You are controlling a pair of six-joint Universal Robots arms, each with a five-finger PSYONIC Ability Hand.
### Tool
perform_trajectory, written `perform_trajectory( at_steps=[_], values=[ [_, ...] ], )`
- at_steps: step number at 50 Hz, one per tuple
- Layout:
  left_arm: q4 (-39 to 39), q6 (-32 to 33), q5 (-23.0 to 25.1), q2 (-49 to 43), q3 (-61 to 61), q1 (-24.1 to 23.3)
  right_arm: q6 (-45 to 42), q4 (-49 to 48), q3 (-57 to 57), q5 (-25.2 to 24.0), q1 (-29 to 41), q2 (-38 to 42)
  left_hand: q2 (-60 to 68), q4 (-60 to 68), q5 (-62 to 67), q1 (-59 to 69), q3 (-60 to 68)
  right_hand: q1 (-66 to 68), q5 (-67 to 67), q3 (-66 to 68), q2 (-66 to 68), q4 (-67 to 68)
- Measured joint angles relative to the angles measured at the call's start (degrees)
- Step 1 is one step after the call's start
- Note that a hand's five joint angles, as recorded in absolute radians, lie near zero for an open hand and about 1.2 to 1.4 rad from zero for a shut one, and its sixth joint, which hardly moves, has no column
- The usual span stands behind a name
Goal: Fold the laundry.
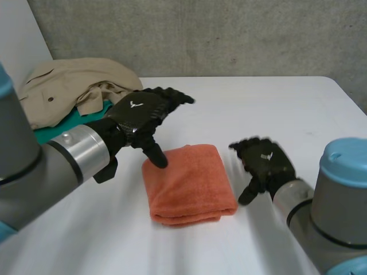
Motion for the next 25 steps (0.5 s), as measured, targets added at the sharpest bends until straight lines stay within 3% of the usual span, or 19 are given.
perform_trajectory(
  at_steps=[4,5,6,10,15,18,20,22,25],
  values=[
    [-4.8,-0.7,12.1,0.8,0.9,1.5,8.8,-0.1,2.2,-2.5,0.7,2.9,0.0,0.0,0.0,0.0,0.0,0.0,0.1,0.2,0.1,0.1],
    [-5.1,-0.8,12.9,0.8,1.0,1.6,9.2,-0.2,2.2,-2.6,0.8,3.2,0.0,0.0,0.0,0.0,0.0,0.0,0.1,0.2,0.1,0.1],
    [-6.9,-0.8,17.4,1.0,1.1,1.9,11.2,-0.8,2.5,-3.1,1.3,4.4,0.0,0.0,0.0,0.0,0.0,0.1,0.1,0.2,0.1,0.1],
    [-9.0,-0.3,22.1,1.1,0.9,1.8,14.2,-4.1,2.4,-2.7,3.3,7.9,0.0,0.0,0.0,0.0,0.0,0.2,0.3,0.6,0.1,0.7],
    [-9.2,0.5,20.8,1.0,0.4,0.9,14.6,-7.5,0.8,-0.4,5.7,11.1,0.0,0.0,0.0,0.0,0.0,1.3,3.3,3.9,3.1,3.5],
    [-8.4,1.1,18.3,1.0,0.0,0.1,14.6,-9.0,-0.9,1.4,7.1,13.1,0.0,0.0,0.0,0.0,0.0,9.4,10.0,10.5,10.4,10.1],
    [-7.5,1.3,16.7,1.0,-0.2,-0.3,14.6,-9.7,-1.8,2.3,7.7,14.1,0.0,0.0,0.0,0.0,0.0,20.4,20.6,21.5,21.7,21.1],
    [-6.6,1.3,15.6,1.0,-0.5,-0.5,14.8,-10.7,-3.0,2.8,8.0,15.1,0.0,0.0,0.0,0.0,0.0,33.8,41.0,43.3,43.2,43.6],
    [-5.3,1.1,14.6,1.0,-0.7,-0.7,15.1,-12.3,-4.2,3.1,7.9,16.0,0.0,0.0,0.0,0.0,0.0,39.9,50.6,51.7,50.9,54.9]
  ],
)
